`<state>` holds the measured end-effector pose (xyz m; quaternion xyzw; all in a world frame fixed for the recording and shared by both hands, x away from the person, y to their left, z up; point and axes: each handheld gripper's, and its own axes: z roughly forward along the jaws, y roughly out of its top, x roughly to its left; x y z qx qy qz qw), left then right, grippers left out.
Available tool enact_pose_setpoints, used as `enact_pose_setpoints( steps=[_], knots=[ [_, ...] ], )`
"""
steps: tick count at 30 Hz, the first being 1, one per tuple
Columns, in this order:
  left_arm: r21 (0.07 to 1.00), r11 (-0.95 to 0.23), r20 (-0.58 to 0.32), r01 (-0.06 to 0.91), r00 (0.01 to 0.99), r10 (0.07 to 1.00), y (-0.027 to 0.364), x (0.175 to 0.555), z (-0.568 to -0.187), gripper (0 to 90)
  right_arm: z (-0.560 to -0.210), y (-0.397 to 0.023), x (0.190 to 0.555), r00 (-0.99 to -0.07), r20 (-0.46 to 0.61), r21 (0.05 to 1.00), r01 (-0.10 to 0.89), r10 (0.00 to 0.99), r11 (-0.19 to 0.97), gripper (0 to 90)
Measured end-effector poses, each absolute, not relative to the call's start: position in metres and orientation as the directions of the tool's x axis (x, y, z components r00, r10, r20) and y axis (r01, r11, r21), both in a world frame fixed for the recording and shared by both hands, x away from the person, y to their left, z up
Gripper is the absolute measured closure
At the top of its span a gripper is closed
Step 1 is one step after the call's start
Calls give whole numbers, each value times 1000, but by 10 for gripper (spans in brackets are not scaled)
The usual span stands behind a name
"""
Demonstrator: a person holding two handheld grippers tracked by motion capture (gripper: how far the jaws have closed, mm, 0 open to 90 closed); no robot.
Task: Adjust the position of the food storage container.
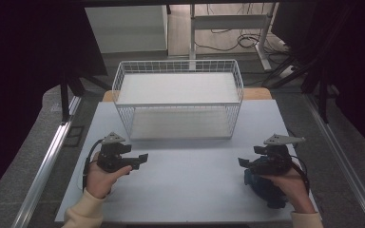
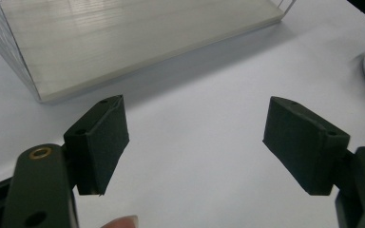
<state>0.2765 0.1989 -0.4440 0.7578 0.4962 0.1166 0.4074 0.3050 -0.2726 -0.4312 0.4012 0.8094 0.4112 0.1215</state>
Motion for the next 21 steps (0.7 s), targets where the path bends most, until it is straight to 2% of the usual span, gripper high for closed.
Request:
enact_pose_setpoints(
  steps=[21],
  knots=[
    [719, -189, -217, 668, 475, 853, 205, 274, -449, 217, -422, -291, 302, -592, 100, 755, 568, 800, 327, 206]
  ],
)
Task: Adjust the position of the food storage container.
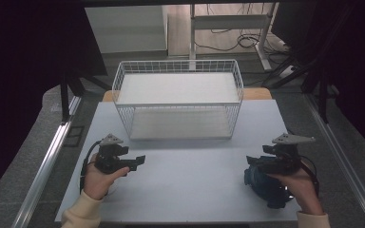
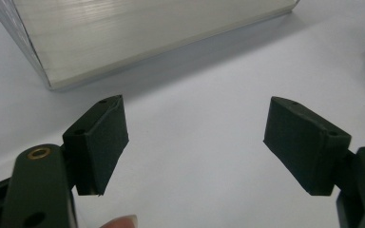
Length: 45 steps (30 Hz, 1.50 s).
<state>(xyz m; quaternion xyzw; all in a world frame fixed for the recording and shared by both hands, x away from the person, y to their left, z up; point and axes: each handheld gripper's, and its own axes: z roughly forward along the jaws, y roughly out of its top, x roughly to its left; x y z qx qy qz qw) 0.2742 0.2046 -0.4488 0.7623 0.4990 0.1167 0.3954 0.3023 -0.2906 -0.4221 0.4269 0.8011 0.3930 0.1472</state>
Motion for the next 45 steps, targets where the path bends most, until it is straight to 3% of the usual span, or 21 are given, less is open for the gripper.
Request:
enact_pose_setpoints(
  steps=[13, 33, 45],
  knots=[
    [712, -206, -207, 671, 482, 851, 203, 275, -451, 211, -419, -316, 297, -526, 108, 751, 599, 844, 277, 302],
    [701, -214, -206, 680, 481, 852, 204, 279, -457, 206, -423, -365, 278, -408, 136, 712, 674, 903, 198, 527],
    [703, -214, -204, 678, 480, 853, 204, 279, -455, 204, -427, -389, 265, -341, 114, 675, 715, 933, 179, 863]
  ],
)
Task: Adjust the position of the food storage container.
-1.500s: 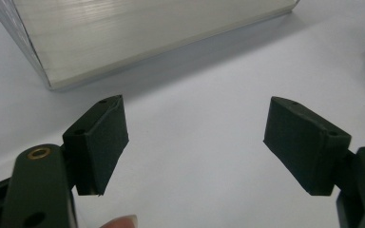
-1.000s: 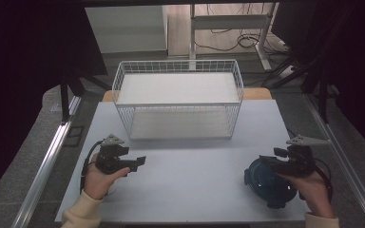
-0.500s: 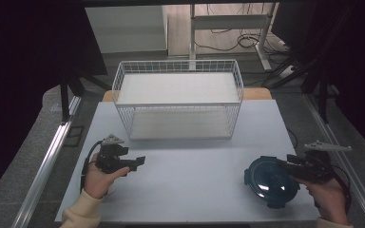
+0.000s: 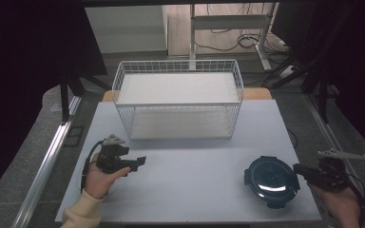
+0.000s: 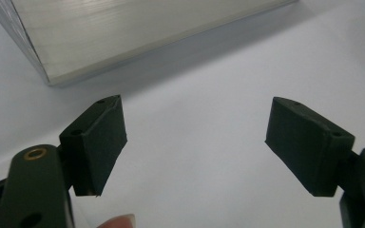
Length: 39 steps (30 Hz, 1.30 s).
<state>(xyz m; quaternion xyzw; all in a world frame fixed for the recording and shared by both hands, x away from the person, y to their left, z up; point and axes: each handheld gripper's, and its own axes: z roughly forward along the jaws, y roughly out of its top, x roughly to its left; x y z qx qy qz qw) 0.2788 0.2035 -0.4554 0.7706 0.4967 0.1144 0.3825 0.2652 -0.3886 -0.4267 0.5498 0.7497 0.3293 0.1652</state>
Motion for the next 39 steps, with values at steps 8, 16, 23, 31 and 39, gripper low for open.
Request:
enact_pose_setpoints(
  steps=[8, 16, 23, 31, 39],
  knots=[
    [706, -213, -202, 675, 481, 853, 202, 278, -455, 204, -436, -387, 261, -346, 78, 611, 758, 935, 229, 892],
    [708, -212, -200, 673, 479, 854, 203, 278, -455, 205, -437, -393, 257, -315, 41, 593, 771, 948, 231, 891],
    [706, -217, -198, 674, 482, 853, 201, 278, -455, 205, -453, -395, 259, -297, 34, 533, 813, 954, 234, 893],
    [701, -225, -197, 677, 486, 851, 198, 280, -458, 206, -451, -391, 258, -290, 15, 522, 818, 957, 240, 894],
    [696, -238, -192, 678, 494, 848, 194, 281, -460, 206, -451, -386, 257, -308, 40, 512, 823, 951, 245, 896]
  ],
)
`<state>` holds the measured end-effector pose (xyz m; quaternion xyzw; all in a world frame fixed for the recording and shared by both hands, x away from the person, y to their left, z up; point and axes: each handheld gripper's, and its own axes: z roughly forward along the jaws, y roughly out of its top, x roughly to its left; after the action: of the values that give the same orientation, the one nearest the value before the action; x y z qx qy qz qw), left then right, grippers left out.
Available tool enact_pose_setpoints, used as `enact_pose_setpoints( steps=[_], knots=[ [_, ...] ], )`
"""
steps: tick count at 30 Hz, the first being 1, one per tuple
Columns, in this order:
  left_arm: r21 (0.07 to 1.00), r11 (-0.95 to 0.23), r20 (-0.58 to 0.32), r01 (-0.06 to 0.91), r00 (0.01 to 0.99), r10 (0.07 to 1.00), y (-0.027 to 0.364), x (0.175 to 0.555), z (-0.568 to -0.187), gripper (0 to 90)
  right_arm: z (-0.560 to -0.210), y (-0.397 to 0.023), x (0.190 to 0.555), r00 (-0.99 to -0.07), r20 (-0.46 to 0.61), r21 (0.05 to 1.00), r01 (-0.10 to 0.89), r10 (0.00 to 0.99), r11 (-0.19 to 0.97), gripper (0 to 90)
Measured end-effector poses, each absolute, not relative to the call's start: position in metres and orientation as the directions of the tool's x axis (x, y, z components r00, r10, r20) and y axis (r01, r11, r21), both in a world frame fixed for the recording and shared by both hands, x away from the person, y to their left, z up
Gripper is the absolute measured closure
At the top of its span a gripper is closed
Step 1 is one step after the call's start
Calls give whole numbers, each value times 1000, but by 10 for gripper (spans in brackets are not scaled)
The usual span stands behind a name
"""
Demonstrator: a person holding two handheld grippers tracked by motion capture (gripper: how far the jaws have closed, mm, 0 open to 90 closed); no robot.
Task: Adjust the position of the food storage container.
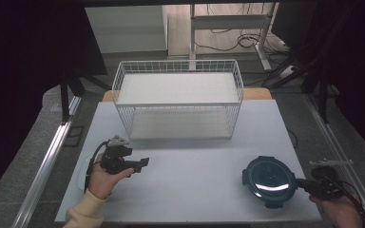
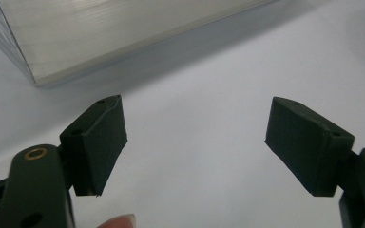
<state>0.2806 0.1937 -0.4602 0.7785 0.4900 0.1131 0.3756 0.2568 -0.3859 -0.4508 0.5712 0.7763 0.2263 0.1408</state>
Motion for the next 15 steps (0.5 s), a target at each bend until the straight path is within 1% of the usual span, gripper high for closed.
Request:
enact_pose_setpoints(
  steps=[2, 7, 15],
  knots=[
    [697, -237, -191, 677, 494, 848, 194, 281, -460, 206, -450, -380, 257, -330, 57, 513, 820, 942, 256, 895],
    [698, -236, -191, 676, 493, 849, 194, 280, -460, 207, -449, -370, 258, -353, 56, 506, 816, 934, 278, 895],
    [693, -242, -191, 679, 497, 846, 192, 281, -462, 207, -451, -353, 260, -401, 93, 508, 806, 911, 303, 895]
  ],
)
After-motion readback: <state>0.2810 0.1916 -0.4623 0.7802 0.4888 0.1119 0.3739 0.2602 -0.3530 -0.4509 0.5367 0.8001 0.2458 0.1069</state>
